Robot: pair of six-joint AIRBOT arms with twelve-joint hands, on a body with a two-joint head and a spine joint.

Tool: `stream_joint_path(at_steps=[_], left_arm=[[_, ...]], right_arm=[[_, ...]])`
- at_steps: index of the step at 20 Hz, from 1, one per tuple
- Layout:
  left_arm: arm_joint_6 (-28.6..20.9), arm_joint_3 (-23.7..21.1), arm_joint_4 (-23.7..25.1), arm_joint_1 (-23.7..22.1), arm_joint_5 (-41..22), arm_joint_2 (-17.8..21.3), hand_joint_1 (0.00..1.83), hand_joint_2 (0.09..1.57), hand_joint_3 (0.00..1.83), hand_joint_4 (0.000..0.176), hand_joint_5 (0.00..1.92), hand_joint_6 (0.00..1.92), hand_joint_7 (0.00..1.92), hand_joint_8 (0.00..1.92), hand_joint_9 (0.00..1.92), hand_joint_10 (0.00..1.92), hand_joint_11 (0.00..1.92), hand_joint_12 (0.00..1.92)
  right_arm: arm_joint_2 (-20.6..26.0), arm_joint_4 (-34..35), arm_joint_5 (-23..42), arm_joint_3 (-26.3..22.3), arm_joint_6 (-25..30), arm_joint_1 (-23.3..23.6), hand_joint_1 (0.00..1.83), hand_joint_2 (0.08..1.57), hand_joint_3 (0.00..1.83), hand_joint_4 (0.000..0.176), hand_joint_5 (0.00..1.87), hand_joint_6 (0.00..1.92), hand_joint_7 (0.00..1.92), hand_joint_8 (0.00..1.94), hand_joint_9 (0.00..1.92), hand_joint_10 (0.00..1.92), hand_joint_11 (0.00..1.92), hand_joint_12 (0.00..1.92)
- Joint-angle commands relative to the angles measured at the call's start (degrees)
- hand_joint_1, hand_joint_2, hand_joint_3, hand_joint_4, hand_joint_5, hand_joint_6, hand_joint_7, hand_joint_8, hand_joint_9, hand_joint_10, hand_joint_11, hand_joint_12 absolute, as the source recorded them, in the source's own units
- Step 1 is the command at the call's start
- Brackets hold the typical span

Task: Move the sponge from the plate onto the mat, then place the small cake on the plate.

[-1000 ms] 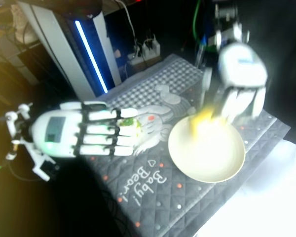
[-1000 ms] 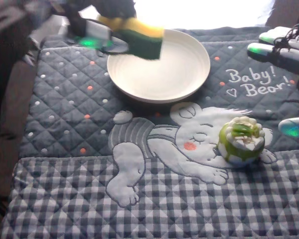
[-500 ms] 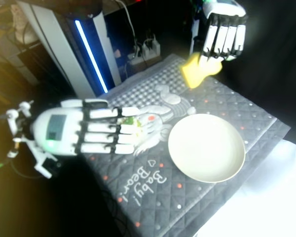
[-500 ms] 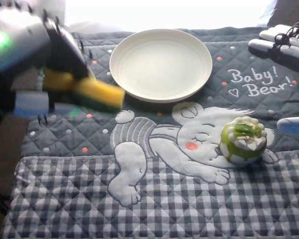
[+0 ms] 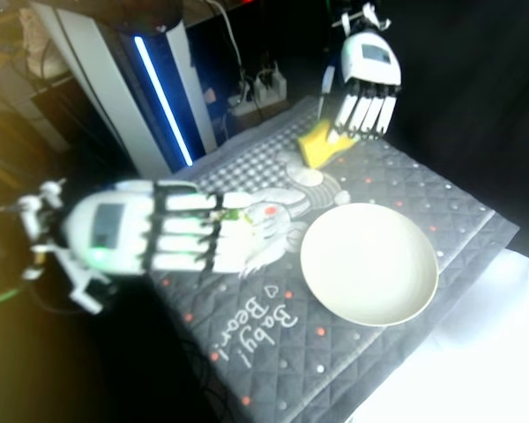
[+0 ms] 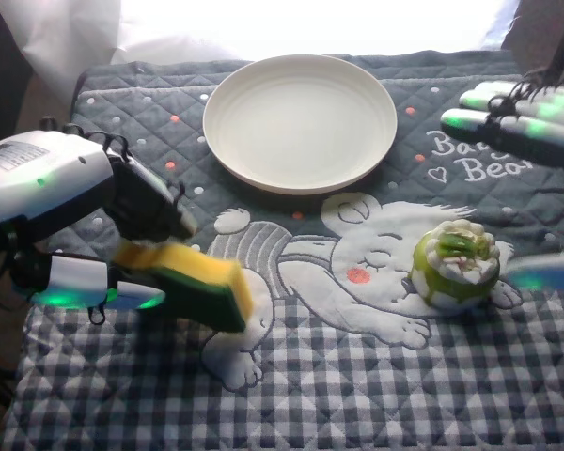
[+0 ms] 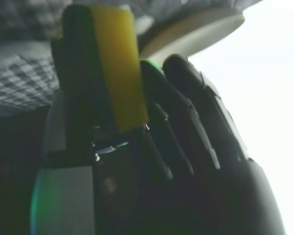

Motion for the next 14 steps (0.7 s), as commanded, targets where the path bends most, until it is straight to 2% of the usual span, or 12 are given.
stream_joint_path(at_steps=[1, 3, 4, 5, 6, 7, 8, 9, 12, 13, 14], left_arm=[[-0.3, 0.3, -0.9, -0.2, -8.2, 0.0, 0.84, 0.90, 0.00, 0.000, 0.80, 0.00, 0.99, 0.00, 0.89, 0.43, 0.48, 1.35], [-0.3, 0.3, -1.8, 0.3, -9.5, 0.0, 0.80, 0.88, 0.00, 0.000, 0.70, 0.00, 0.91, 0.00, 0.80, 0.46, 0.45, 1.29], [-0.3, 0.2, -2.6, 0.8, -10.7, -0.1, 0.77, 0.86, 0.00, 0.000, 0.59, 0.00, 0.78, 0.00, 0.70, 0.39, 0.34, 1.27], [-0.3, 0.1, -3.3, 1.1, -11.9, -0.1, 0.77, 0.86, 0.00, 0.000, 0.43, 0.00, 0.59, 0.00, 0.56, 0.20, 0.20, 1.14], [-0.3, 0.1, -4.3, 1.6, -13.2, -0.2, 0.75, 0.86, 0.00, 0.000, 0.32, 0.00, 0.48, 0.00, 0.48, 0.09, 0.10, 1.13], [-0.3, 0.1, -5.4, 2.2, -14.5, -0.3, 0.72, 0.85, 0.00, 0.000, 0.25, 0.00, 0.39, 0.00, 0.41, 0.03, 0.02, 1.07], [-0.3, 0.1, -6.6, 2.8, -16.0, -0.4, 0.72, 0.85, 0.00, 0.000, 0.23, 0.00, 0.35, 0.00, 0.38, 0.01, 0.00, 1.03], [-0.3, 0.0, -7.7, 3.7, -17.4, -0.4, 0.81, 0.84, 0.00, 0.000, 0.27, 0.01, 0.38, 0.01, 0.39, 0.01, 0.00, 1.01], [-0.4, -0.2, -9.6, 5.3, -19.6, -0.4, 0.84, 0.87, 0.01, 0.000, 0.26, 0.00, 0.39, 0.01, 0.41, 0.01, 0.00, 0.98], [-0.5, -0.3, -9.8, 5.5, -19.8, -0.4, 0.85, 0.86, 0.00, 0.000, 0.28, 0.01, 0.41, 0.01, 0.42, 0.01, 0.00, 1.01], [-0.7, -0.3, -9.9, 5.7, -19.9, -0.5, 0.85, 0.86, 0.00, 0.000, 0.28, 0.01, 0.41, 0.01, 0.42, 0.01, 0.00, 1.01]], right_arm=[[-0.2, 1.6, 6.4, 0.4, 0.7, 0.7, 0.70, 0.92, 0.00, 0.175, 0.03, 0.00, 0.01, 0.00, 0.01, 0.00, 0.10, 0.09], [-1.1, 0.7, 6.3, 0.5, 1.0, 0.7, 0.74, 0.87, 0.01, 0.176, 0.02, 0.00, 0.02, 0.00, 0.04, 0.00, 0.01, 0.45], [-1.6, -0.1, 5.8, 0.6, 1.3, 0.7, 0.73, 0.85, 0.00, 0.176, 0.02, 0.00, 0.08, 0.00, 0.12, 0.00, 0.00, 0.67], [-2.0, -0.8, 5.0, 0.7, 1.6, 0.7, 0.72, 0.84, 0.00, 0.176, 0.02, 0.00, 0.10, 0.00, 0.16, 0.01, 0.00, 0.76], [-2.3, -1.5, 3.9, 0.7, 1.8, 0.7, 0.73, 0.83, 0.00, 0.176, 0.02, 0.00, 0.11, 0.00, 0.18, 0.01, 0.00, 0.84], [-2.7, -2.1, 2.6, 0.8, 1.9, 0.7, 0.78, 0.81, 0.00, 0.176, 0.03, 0.00, 0.14, 0.01, 0.23, 0.02, 0.00, 0.91], [-3.4, -2.8, 1.2, 1.1, 2.2, 0.7, 0.81, 0.80, 0.00, 0.176, 0.05, 0.00, 0.14, 0.00, 0.26, 0.01, 0.00, 0.86], [-4.3, -3.4, -0.1, 1.7, 3.0, 0.7, 0.84, 0.82, 0.00, 0.176, 0.08, 0.00, 0.11, 0.00, 0.23, 0.00, 0.00, 0.94], [-6.3, -4.0, -2.2, 3.4, 4.6, 0.8, 0.91, 0.84, 0.00, 0.176, 0.11, 0.00, 0.14, 0.01, 0.24, 0.01, 0.02, 1.05], [-6.7, -4.1, -2.9, 3.7, 4.6, 1.1, 1.04, 0.93, 0.00, 0.176, 0.20, 0.00, 0.21, 0.00, 0.38, 0.02, 0.16, 1.06], [-7.1, -4.4, -3.6, 4.0, 4.6, 1.4, 1.04, 0.93, 0.00, 0.176, 0.20, 0.00, 0.21, 0.00, 0.38, 0.02, 0.16, 1.06]])
